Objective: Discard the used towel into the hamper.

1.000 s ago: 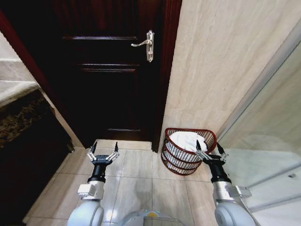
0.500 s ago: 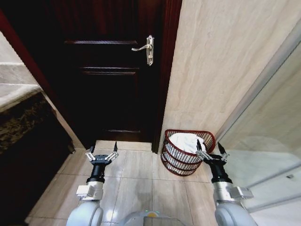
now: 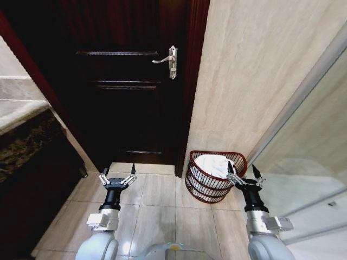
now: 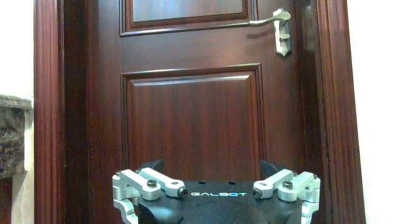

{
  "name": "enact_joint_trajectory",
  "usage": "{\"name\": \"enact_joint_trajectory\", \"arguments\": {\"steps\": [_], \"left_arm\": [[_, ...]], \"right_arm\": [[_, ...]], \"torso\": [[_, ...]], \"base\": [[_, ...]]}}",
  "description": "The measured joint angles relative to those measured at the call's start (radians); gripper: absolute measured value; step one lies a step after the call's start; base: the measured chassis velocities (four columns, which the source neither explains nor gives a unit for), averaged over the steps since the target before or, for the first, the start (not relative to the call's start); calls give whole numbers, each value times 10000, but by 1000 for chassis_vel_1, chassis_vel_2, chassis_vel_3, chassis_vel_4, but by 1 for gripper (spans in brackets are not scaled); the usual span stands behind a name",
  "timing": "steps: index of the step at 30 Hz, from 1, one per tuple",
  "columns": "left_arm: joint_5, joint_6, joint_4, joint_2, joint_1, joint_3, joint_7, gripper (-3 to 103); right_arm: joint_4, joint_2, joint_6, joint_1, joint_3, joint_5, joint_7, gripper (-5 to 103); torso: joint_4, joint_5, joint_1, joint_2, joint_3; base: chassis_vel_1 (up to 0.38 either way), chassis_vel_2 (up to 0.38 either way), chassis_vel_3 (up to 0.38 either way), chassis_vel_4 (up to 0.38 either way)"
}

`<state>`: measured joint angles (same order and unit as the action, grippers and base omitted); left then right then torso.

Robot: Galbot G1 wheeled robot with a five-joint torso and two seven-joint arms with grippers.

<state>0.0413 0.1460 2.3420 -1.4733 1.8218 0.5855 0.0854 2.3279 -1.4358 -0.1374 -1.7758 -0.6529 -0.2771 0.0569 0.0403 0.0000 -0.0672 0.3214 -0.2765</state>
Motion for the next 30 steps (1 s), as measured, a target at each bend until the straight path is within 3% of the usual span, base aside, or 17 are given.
{"name": "enact_joint_trajectory", "arguments": {"steps": [30], "left_arm": [[48,4,-57,-61,-99,-61,0,100]], "right_arm": [[-79,40,-66,22,-34,15,-1,100]], "torso": [[0,0,-326,928,-603]], "base": [[0,0,0,0]]}}
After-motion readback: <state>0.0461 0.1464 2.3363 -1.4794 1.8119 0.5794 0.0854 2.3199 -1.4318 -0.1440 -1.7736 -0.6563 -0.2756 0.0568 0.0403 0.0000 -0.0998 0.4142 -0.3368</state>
